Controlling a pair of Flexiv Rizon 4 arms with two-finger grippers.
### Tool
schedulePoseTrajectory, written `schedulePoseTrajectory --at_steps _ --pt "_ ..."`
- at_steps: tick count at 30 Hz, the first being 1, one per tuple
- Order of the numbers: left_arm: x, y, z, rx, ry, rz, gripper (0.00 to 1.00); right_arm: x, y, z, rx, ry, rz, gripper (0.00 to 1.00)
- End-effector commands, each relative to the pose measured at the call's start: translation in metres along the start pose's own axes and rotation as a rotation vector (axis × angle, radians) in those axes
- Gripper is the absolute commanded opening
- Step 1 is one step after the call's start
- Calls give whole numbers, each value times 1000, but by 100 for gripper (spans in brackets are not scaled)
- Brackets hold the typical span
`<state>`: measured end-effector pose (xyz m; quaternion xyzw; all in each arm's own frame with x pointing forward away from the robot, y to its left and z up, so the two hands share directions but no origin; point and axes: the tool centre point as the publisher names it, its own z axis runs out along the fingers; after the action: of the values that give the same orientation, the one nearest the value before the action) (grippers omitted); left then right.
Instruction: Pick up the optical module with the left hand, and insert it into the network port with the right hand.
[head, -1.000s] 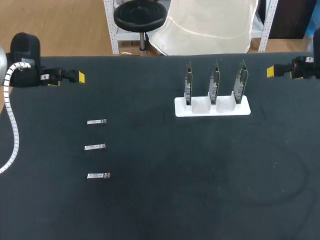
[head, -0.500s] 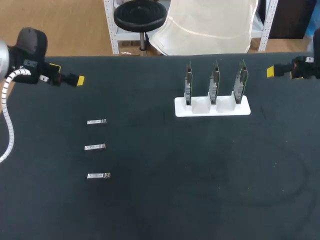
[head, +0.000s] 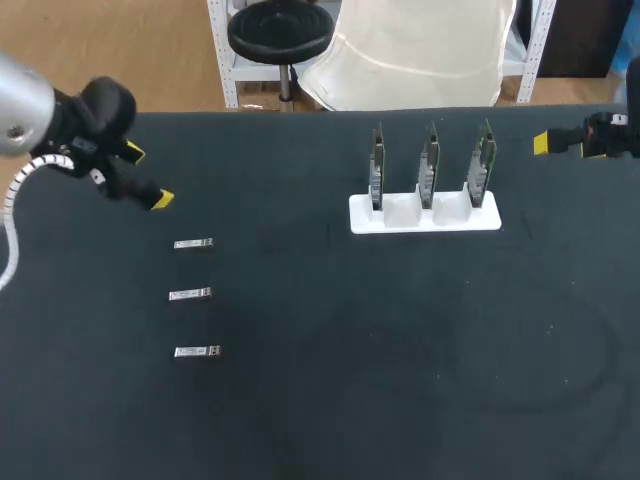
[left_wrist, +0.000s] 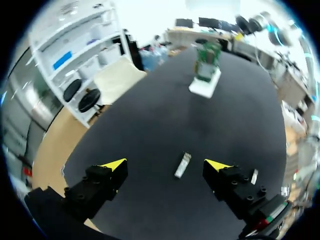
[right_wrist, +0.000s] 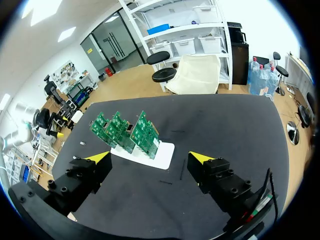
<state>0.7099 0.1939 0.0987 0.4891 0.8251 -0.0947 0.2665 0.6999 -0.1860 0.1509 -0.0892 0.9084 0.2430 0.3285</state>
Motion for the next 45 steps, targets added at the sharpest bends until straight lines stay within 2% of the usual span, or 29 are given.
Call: schedulePoseTrajectory --at_steps 1,12,26,33,45 --pt "8 2 3 110 115 168 100 0 1 0 4 -1 1 100" --pt "26 -12 34 71 212 297 100 0 1 0 4 -1 1 100" --pt "42 -32 57 124 285 319 100 0 1 0 4 -1 1 100" --pt "42 -39 65 146 301 340 100 0 1 0 4 -1 1 100" --pt "48 -36 81 165 352 371 100 0 1 0 4 -1 1 100"
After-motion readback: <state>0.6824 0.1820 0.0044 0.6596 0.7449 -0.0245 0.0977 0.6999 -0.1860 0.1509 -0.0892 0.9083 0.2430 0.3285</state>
